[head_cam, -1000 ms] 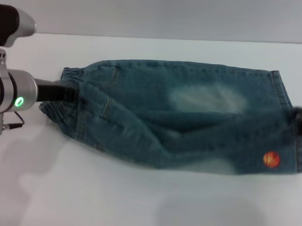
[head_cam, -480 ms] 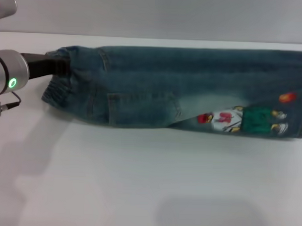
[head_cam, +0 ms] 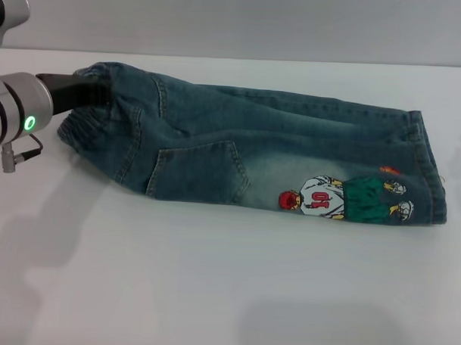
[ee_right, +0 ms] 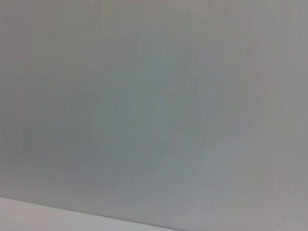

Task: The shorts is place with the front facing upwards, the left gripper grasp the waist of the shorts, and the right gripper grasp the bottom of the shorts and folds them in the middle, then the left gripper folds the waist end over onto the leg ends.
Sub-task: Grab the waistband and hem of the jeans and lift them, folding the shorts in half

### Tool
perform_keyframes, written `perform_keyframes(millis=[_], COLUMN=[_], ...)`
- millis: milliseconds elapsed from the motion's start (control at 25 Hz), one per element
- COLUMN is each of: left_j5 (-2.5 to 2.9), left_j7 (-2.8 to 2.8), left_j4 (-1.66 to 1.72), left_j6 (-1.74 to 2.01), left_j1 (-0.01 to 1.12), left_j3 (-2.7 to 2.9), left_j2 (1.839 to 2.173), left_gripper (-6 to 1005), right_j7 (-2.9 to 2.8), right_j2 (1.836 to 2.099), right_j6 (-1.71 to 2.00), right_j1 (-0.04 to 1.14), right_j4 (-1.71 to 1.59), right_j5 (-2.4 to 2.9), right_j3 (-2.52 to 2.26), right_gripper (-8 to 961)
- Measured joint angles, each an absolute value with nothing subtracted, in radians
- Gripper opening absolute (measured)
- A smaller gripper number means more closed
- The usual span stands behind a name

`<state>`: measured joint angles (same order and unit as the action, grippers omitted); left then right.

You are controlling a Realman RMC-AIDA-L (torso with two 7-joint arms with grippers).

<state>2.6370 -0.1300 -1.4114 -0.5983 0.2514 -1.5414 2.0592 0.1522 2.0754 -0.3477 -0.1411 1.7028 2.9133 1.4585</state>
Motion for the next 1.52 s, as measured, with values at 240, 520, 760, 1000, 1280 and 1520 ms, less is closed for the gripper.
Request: perform_keyframes(millis=[240,520,760,1000,1280,1520], left_j5=[2.637,2.636,2.635,2.635,2.634,2.634], left_j7=[-0.132,-0.132,-0.132,-0.132,-0.132,-0.132], left_j4=[-1.345,-1.313,-1.313,-1.320,-1.322,-1.323], left_j6=[-0.543,-0.534,-0.535,-0.535,-0.536,-0.536], left_j1=[0.296,0.335,0.335,0.326,0.327,0.327], left_j3=[-1.539,-1.527,-1.522,-1.505,-1.500,-1.496], left_j2=[2.058,2.060,2.060,2.060,2.060,2.060], left_gripper=[92,92,92,92,92,92], right_j7=[0.137,0.083,0.024,0.028,0.029,0.030], right_j2=[2.076,2.076,2.073,2.068,2.069,2.068], right_j6=[-0.341,-0.340,-0.354,-0.404,-0.419,-0.418], right_j1=[-0.124,-0.100,-0.053,0.002,0.034,0.083], right_j4=[1.679,1.581,1.503,1.459,1.428,1.344], right_j5=[2.910,2.908,2.890,2.813,2.796,2.739], right_j3=[1.437,1.451,1.483,1.492,1.487,1.492], right_gripper=[3,23,40,193,491,536])
